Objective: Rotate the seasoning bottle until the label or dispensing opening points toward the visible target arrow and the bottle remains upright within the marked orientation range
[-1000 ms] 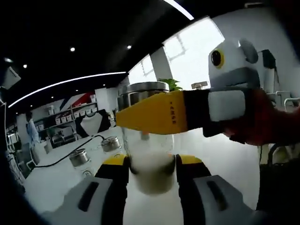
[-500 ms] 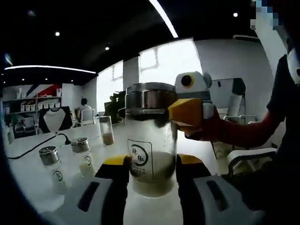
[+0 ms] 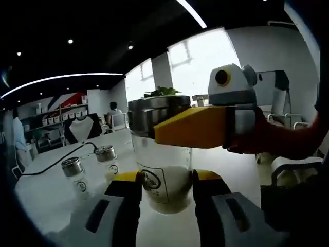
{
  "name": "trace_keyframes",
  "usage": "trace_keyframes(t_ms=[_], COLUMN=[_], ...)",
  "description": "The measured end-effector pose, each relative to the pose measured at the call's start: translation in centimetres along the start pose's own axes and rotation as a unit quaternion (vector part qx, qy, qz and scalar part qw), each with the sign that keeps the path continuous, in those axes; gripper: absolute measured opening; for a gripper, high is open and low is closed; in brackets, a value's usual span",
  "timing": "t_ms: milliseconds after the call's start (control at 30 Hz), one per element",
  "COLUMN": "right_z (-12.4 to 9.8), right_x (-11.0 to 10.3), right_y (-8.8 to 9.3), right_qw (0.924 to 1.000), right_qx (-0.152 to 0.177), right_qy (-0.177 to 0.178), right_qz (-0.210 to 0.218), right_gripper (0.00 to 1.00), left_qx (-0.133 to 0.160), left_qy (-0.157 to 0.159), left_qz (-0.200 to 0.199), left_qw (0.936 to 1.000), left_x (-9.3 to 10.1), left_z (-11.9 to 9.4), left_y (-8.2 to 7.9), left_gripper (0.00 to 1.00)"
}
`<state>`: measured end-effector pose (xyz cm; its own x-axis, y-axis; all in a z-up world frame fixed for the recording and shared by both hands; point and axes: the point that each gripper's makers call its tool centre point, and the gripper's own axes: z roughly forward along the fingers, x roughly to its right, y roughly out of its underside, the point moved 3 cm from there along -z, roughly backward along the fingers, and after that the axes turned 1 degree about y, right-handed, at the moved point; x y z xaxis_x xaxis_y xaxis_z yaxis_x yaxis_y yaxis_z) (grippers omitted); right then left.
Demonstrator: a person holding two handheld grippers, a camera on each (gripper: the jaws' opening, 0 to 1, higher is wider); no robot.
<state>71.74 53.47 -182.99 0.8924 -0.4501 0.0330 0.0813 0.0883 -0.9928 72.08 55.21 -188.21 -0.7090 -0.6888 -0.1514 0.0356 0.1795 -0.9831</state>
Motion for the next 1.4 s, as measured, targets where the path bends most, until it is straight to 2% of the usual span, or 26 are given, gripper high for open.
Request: trace_keyframes(t_ms=[100, 167, 267, 333, 433, 500, 567, 667, 867, 933, 1067, 1167, 1233, 1400], right_z=[0.4, 0.7, 0.9, 0.7, 0.2, -0.2, -0.4, -0.6, -1.3, -1.6, -2.0, -2.2, -2.1, -1.5], right_x=[0.5, 0.5, 0.4, 0.7, 0.9, 1.1, 1.1, 0.9, -0.6, -1.1, -1.4, -1.7, -1.8, -1.4], right_y=[0.5, 0.7, 0.7, 0.7, 0.4, -0.2, -0.5, -0.7, -1.0, -1.2, -1.6, -1.6, -1.5, -0.6], right_qw=[0.9986, 0.9977, 0.9972, 0.9977, 0.9991, 0.9984, 0.9982, 0.998, 0.9907, 0.9853, 0.9771, 0.9717, 0.971, 0.9772], right_qx=[0.011, 0.016, 0.009, -0.006, -0.006, 0.004, 0.002, 0.0, -0.003, 0.007, 0.021, 0.027, 0.024, 0.013], right_qy=[0.051, 0.066, 0.074, 0.068, 0.021, -0.004, -0.025, -0.045, -0.13, -0.161, -0.195, -0.218, -0.222, -0.198], right_qz=[0.012, 0.004, -0.003, 0.001, 0.036, 0.056, 0.054, 0.045, 0.04, 0.056, 0.082, 0.086, 0.087, 0.077], right_gripper=[0.39, 0.39, 0.4, 0.39, 0.39, 0.39, 0.39, 0.39, 0.39, 0.39, 0.39, 0.39, 0.39, 0.39], left_qx=[-0.006, -0.005, -0.005, -0.003, 0.023, 0.033, 0.04, 0.044, 0.051, 0.062, 0.076, 0.079, 0.077, 0.033], left_qy=[-0.039, -0.067, -0.071, -0.051, -0.032, -0.003, 0.027, 0.056, 0.139, 0.169, 0.212, 0.227, 0.228, 0.172], left_qz=[-0.005, 0.009, 0.012, 0.013, 0.048, 0.031, 0.015, 0.017, -0.008, -0.014, -0.051, -0.062, -0.063, -0.056], left_qw=[0.9992, 0.9977, 0.9974, 0.9986, 0.9981, 0.999, 0.9987, 0.9973, 0.9889, 0.9836, 0.973, 0.9687, 0.9685, 0.9829], left_x=[-0.5, -0.8, -0.7, -0.7, -0.7, -0.3, -0.2, -0.1, 1.1, 1.6, 2.1, 2.3, 2.5, 2.3], left_z=[0.1, 0.1, 0.1, 0.1, -0.2, -0.4, -0.4, -0.5, -1.2, -1.6, -2.0, -2.1, -2.1, -1.1], left_y=[0.3, 0.3, 0.5, 0.6, 0.1, -0.3, -0.7, -0.9, -0.8, -1.1, -1.3, -1.2, -1.1, -0.3], left_gripper=[0.41, 0.41, 0.41, 0.41, 0.41, 0.41, 0.41, 0.41, 0.41, 0.41, 0.42, 0.42, 0.42, 0.41])
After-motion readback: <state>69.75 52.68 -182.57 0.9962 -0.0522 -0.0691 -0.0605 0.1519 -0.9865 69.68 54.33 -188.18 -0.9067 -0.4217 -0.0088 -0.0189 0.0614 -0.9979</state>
